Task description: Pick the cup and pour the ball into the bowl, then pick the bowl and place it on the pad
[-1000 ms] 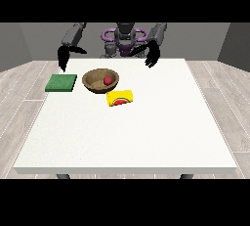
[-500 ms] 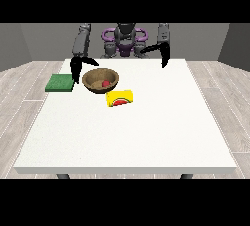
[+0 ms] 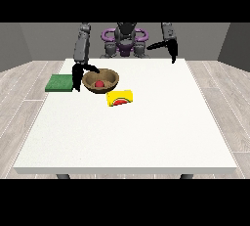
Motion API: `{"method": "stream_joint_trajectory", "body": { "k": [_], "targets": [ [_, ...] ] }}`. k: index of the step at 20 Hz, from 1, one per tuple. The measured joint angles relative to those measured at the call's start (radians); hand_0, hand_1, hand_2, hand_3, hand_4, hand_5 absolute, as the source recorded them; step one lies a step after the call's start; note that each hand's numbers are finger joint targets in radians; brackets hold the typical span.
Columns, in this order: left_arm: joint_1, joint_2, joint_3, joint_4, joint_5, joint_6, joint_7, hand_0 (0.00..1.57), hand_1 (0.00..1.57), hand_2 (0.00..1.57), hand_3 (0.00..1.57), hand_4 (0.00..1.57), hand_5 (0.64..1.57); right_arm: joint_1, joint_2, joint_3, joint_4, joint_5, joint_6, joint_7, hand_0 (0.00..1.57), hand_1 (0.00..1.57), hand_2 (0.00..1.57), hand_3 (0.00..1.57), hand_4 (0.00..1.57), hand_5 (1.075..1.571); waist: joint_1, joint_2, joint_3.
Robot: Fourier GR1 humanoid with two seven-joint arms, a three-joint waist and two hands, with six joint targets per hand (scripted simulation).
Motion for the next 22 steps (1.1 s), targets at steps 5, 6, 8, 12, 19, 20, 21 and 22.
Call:
{"method": "stream_joint_trajectory", "body": {
  "k": [5,6,8,12,19,20,21,22],
  "targets": [
    [0.006,0.024,0.029,-0.016,0.013,-0.031,-0.01,0.0,0.0,0.0,0.0,0.0,1.566,-0.042,0.006,0.014,0.073,0.007,-0.007,-0.042,0.0,0.0,0.0,0.0,0.14,1.565,-0.005,0.015,0.0002],
    [0.015,0.022,0.028,-0.024,0.01,-0.031,-0.013,0.0,0.0,0.0,0.0,0.0,1.565,-0.05,0.012,0.014,0.088,0.005,-0.011,-0.049,0.0,0.0,0.0,0.0,0.39,1.57,-0.003,0.016,0.0],
    [0.014,0.027,0.034,-0.039,0.013,-0.034,-0.004,0.0,0.0,0.0,0.0,0.0,1.569,-0.056,0.014,-0.002,0.109,-0.013,-0.02,-0.042,0.78,0.78,0.39,0.0,0.44,1.533,0.0,0.015,-0.0057],
    [-0.002,0.024,0.024,-0.078,0.012,-0.038,0.005,0.0,0.0,0.0,0.0,0.52,1.557,-0.031,-0.024,-0.005,0.119,0.028,-0.129,-0.069,1.57,1.57,1.57,1.51,0.89,1.526,0.03,0.034,-0.0288],
    [-0.009,0.009,-0.007,-0.078,0.018,-0.07,0.014,0.0,0.0,0.0,0.0,0.9,1.466,-0.011,-0.088,0.086,0.128,0.199,-0.398,0.029,1.57,1.57,1.57,1.26,0.9,1.566,0.1,0.006,-0.0371],
    [-0.008,0.005,-0.007,-0.066,0.018,-0.068,0.02,0.0,0.0,0.0,0.0,0.93,1.436,-0.016,-0.086,0.1,0.133,0.217,-0.425,0.07,1.57,1.57,1.57,1.18,0.89,1.567,0.097,-0.01,-0.0342],
    [-0.007,0.009,0.003,-0.054,0.026,-0.073,0.02,0.0,0.0,0.0,0.0,0.96,1.423,-0.023,-0.088,0.112,0.137,0.23,-0.442,0.112,1.57,1.57,1.57,1.05,0.86,1.567,0.092,-0.024,-0.0298],
    [-0.002,0.015,0.015,-0.035,0.034,-0.08,0.014,0.0,0.0,0.0,0.0,0.96,1.422,-0.03,-0.085,0.129,0.141,0.247,-0.46,0.159,1.57,1.57,1.57,0.95,0.87,1.567,0.085,-0.039,-0.0254]
  ]
}}
